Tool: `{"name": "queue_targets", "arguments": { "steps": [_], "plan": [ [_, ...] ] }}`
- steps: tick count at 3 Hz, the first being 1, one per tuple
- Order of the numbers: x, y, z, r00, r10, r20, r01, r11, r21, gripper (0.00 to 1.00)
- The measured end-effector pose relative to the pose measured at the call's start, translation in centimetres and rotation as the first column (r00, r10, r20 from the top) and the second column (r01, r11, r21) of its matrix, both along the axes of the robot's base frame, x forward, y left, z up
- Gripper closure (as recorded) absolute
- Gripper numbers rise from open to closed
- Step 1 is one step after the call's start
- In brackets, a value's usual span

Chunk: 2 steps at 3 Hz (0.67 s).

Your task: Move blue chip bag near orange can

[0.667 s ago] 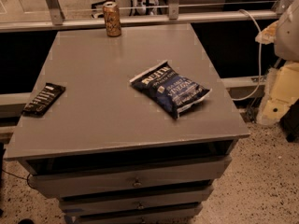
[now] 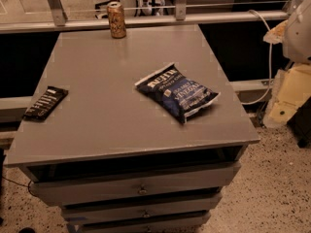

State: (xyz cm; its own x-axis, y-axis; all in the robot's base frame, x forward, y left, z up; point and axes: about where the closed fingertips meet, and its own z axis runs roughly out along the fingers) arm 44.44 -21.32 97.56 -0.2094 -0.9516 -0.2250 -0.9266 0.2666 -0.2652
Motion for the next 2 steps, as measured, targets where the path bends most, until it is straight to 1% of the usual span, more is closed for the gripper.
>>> {"name": "queue_targets", "arguments": {
  "steps": [1,2],
  "plan": [
    [2.9,1.0,-1.1,0.9995,0.0,0.033,-0.002,0.998,0.063,0.0],
    [6.9,1.9,-3.6,0.9984,-0.027,0.049,0.019,0.988,0.154,0.0]
  ]
}}
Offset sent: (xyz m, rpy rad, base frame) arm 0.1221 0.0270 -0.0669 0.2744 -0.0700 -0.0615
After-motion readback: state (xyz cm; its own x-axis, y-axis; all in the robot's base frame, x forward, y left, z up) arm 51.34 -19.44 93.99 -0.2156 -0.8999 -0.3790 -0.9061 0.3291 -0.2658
